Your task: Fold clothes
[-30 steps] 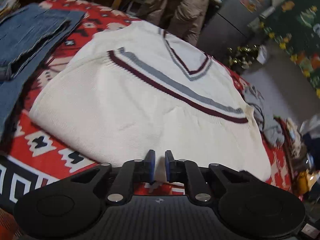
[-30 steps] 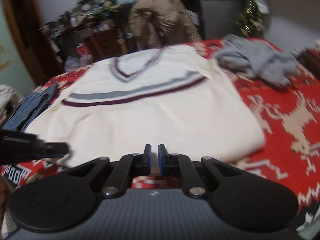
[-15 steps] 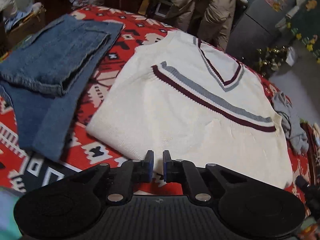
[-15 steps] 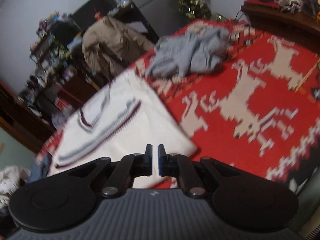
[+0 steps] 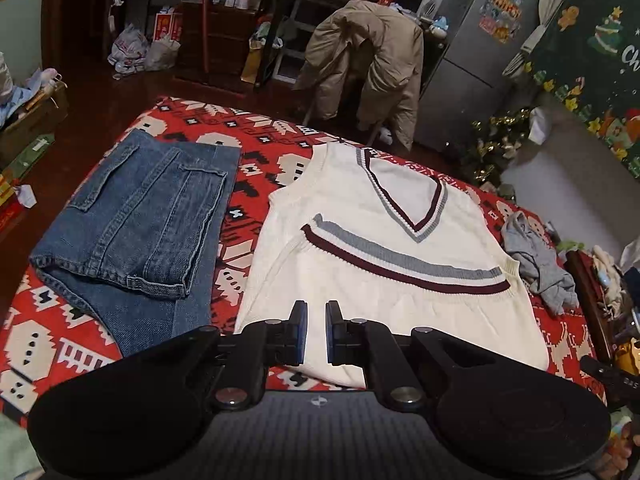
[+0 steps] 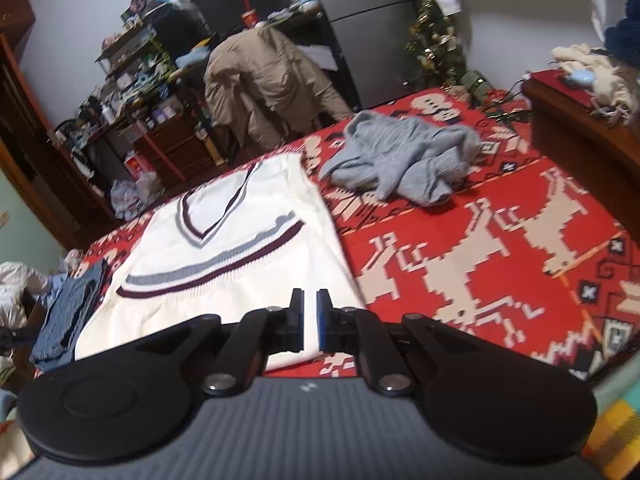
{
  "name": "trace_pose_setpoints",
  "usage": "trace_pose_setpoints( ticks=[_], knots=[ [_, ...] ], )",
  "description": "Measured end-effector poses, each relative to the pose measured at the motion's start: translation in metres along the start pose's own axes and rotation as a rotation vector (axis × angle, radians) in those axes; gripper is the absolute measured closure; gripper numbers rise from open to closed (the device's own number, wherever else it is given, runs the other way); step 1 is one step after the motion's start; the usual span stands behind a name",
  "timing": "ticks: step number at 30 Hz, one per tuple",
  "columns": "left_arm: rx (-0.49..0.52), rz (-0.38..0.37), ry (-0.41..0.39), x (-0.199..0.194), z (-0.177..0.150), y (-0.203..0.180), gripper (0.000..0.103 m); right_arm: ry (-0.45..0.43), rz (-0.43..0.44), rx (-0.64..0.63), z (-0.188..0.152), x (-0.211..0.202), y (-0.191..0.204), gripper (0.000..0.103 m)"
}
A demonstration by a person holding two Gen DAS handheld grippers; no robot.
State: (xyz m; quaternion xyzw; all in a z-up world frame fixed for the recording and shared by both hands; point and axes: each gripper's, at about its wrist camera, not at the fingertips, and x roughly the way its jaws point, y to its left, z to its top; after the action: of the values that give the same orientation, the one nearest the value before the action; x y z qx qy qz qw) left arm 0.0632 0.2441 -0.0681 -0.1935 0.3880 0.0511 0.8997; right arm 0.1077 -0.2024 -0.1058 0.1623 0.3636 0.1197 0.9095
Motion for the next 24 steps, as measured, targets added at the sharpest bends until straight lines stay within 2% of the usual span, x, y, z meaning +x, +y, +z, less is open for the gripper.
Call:
trace_pose_setpoints(
  ticks=[3, 9, 12, 16, 19, 21, 24],
  knots=[
    [0.015, 0.013, -0.013, 0.018, -0.007, 0.009, 0.096, 0.009, 0.031, -0.015, -0.002, 0.018, -0.002, 0.094],
    [-0.028, -0.096, -0.011, 0.048, 0.0, 0.012, 0.096, 0.097, 0.047, -0.068, -0.006, 0.061, -0.003, 0.094],
    [-0.027, -0.061, 0.077, 0.072, -0.003, 0.012, 0.096, 0.113, 0.049, -0.039, -0.004, 0.072, -0.004, 0.094],
    [0.011, 0.023, 0.182, 0.093, -0.008, 0.009, 0.096, 0.153, -0.003, 0.012, -0.006, 0.081, -0.014, 0.094],
    [-0.046, 0.077, 0.183, 0.093, -0.008, 0.02, 0.1, 0.173, -0.037, 0.046, -0.008, 0.085, -0.029, 0.102],
    [-0.108, 0.099, 0.177, 0.089, -0.008, 0.031, 0.1, 0.17, -0.033, 0.089, -0.009, 0.083, -0.036, 0.102],
    [-0.187, 0.132, 0.163, 0.079, -0.008, 0.043, 0.101, 0.149, -0.068, 0.064, -0.007, 0.078, -0.032, 0.102]
  ],
)
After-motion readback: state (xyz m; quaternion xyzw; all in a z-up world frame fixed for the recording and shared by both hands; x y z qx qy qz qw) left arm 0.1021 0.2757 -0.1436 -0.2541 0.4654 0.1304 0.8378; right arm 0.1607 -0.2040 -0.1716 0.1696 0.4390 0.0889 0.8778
